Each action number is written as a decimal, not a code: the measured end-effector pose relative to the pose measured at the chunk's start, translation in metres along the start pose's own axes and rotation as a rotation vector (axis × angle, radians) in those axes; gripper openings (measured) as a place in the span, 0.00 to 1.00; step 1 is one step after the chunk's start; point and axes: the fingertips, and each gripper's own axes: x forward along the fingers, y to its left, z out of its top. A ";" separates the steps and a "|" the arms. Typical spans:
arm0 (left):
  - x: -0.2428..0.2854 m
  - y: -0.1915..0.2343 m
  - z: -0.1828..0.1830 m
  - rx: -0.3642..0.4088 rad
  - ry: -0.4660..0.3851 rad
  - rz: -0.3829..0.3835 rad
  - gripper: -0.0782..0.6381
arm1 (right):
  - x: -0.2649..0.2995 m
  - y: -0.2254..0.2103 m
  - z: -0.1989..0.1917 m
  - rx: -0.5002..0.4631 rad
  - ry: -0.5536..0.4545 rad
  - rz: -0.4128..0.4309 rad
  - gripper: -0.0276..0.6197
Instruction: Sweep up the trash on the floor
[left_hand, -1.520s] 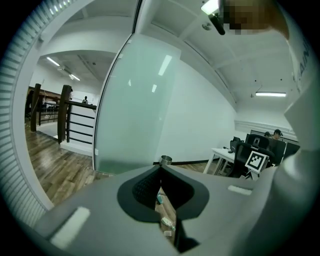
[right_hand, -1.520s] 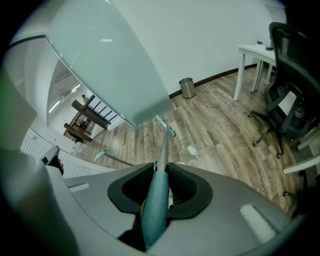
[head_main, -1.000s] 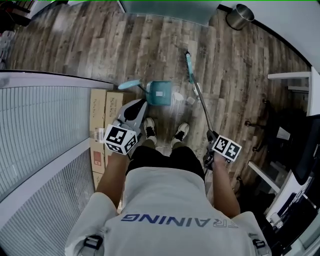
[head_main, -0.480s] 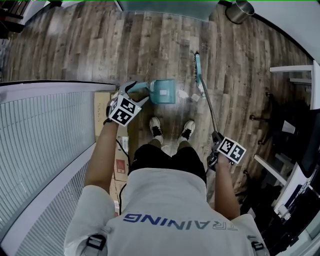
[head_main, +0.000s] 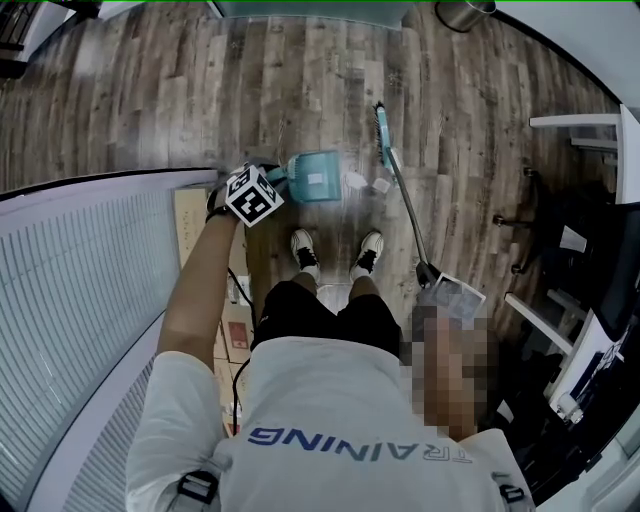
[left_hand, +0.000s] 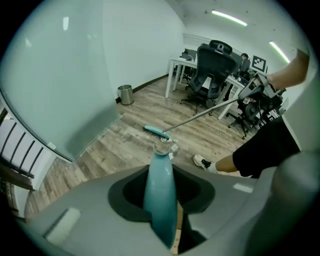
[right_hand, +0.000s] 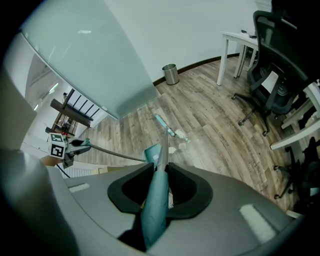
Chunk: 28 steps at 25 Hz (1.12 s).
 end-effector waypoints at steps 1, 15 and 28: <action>0.002 -0.002 0.001 -0.004 -0.009 -0.009 0.26 | 0.002 -0.002 -0.002 -0.001 0.010 -0.006 0.21; 0.008 -0.004 -0.001 -0.044 -0.049 -0.038 0.26 | 0.073 -0.008 -0.062 -0.068 0.207 -0.122 0.21; 0.009 -0.004 -0.001 -0.045 -0.040 -0.042 0.25 | 0.083 0.050 -0.097 -0.129 0.328 -0.005 0.21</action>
